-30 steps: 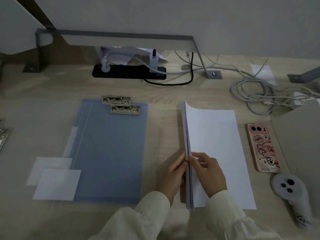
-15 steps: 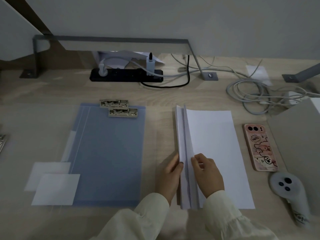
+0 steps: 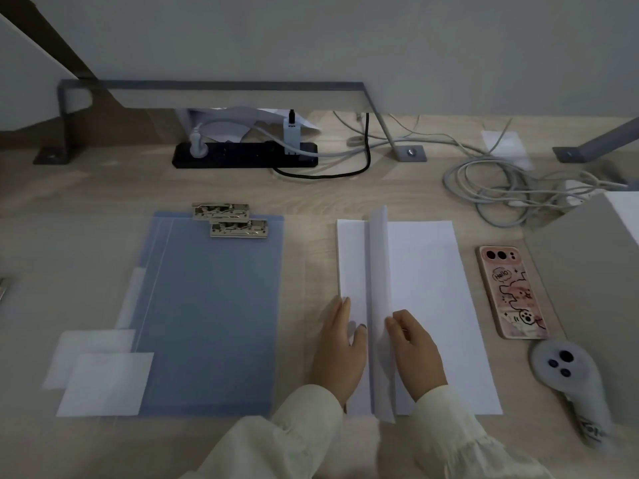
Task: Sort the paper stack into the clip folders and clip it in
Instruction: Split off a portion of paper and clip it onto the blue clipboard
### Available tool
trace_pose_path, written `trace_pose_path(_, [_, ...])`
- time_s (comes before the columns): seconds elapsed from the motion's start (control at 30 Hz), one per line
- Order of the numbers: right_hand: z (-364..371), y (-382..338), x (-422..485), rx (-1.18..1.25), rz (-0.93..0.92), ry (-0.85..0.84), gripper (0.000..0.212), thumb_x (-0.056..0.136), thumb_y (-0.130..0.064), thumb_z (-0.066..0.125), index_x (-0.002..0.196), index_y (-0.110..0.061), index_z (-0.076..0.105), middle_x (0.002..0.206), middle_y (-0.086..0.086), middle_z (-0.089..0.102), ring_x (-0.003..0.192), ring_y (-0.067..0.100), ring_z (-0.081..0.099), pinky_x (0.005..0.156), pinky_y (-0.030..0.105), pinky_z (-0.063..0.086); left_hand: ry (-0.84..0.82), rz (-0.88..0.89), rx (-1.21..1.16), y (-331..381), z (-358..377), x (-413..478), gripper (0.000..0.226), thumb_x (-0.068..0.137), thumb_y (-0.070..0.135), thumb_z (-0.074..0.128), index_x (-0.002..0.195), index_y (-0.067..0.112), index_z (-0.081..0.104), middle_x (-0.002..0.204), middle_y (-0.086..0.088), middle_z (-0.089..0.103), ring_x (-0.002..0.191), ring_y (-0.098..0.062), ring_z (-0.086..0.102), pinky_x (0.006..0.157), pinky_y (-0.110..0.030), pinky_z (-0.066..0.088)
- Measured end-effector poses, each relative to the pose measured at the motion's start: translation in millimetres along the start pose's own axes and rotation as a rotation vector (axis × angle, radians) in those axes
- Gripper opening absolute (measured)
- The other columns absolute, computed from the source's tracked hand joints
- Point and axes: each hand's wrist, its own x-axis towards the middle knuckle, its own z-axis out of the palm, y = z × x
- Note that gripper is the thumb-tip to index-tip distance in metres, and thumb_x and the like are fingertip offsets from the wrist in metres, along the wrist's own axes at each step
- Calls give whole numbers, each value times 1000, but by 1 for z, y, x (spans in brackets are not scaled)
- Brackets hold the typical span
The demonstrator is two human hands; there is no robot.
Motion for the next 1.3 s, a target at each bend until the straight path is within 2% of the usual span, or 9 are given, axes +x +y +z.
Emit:
trace_pose_path(0.13, [0, 3, 1, 19, -11, 0, 35, 95, -25, 41, 61, -25, 35, 63, -8, 39, 58, 8, 38, 57, 22, 31, -40, 17, 132, -4, 7, -6, 58, 97, 37, 33, 147, 33, 3, 156, 17, -7, 145, -8, 4, 116, -28, 13])
trace_pose_path(0.27, [2, 6, 3, -2, -21, -3, 34, 95, -26, 40, 61, -29, 36, 66, -8, 40, 60, 7, 40, 60, 22, 33, -40, 30, 134, -4, 10, -8, 58, 98, 34, 32, 146, 31, 1, 157, 14, -8, 145, -9, 1, 116, -27, 10])
trace_pose_path(0.4, [2, 5, 3, -25, -17, -6, 30, 95, -28, 39, 65, -32, 39, 81, -1, 49, 68, 9, 46, 71, 25, 37, 50, 70, -78, 4, 9, -11, 51, 98, 23, 37, 145, 29, 18, 152, 15, 20, 141, -6, 21, 111, -22, 20])
trace_pose_path(0.5, [1, 4, 2, -47, -11, -27, 25, 94, -32, 39, 70, -34, 43, 96, 0, 55, 77, 8, 51, 79, 27, 40, 55, -42, -207, 7, 8, -5, 36, 97, 28, 38, 133, 30, 35, 119, 21, 48, 113, -2, 48, 97, -20, 37])
trace_pose_path(0.57, [2, 3, 1, -32, -6, -55, 18, 93, -36, 39, 79, -33, 51, 106, -5, 53, 82, 3, 51, 84, 27, 39, 7, -105, -201, 8, 8, -2, 27, 96, 38, 36, 117, 25, 47, 107, 16, 55, 105, -11, 54, 89, -24, 39])
trace_pose_path(0.73, [4, 4, -4, -18, -15, -56, 13, 93, -28, 43, 93, -24, 56, 115, -6, 47, 87, 4, 50, 86, 21, 36, -31, -148, -98, 13, 8, 4, 38, 99, 24, 29, 136, 16, 32, 116, 8, 42, 126, -22, 44, 96, -27, 33])
trace_pose_path(0.9, [-1, 8, -7, 27, -45, -82, 15, 93, -17, 44, 93, -25, 56, 112, -5, 51, 86, -7, 49, 69, 4, 34, -19, -169, -4, 10, 8, 15, 40, 97, 13, 32, 137, 13, 29, 137, -7, 46, 123, -26, 46, 100, -30, 35])
trace_pose_path(1.17, [-23, 18, -14, 119, 3, -48, 22, 93, -10, 44, 104, -22, 60, 116, 0, 59, 103, 10, 53, 80, 8, 37, 56, -167, 26, -5, 9, 18, 29, 91, 10, 40, 120, 9, 46, 124, -11, 55, 110, -29, 54, 95, -32, 41])
trace_pose_path(1.3, [-22, 19, -16, 76, 19, -62, 25, 94, -10, 43, 113, -15, 58, 118, 0, 57, 108, 12, 50, 96, 21, 36, 222, -14, 205, -6, 16, 12, 35, 90, 21, 44, 125, 15, 42, 139, 0, 35, 114, -23, 49, 98, -37, 44])
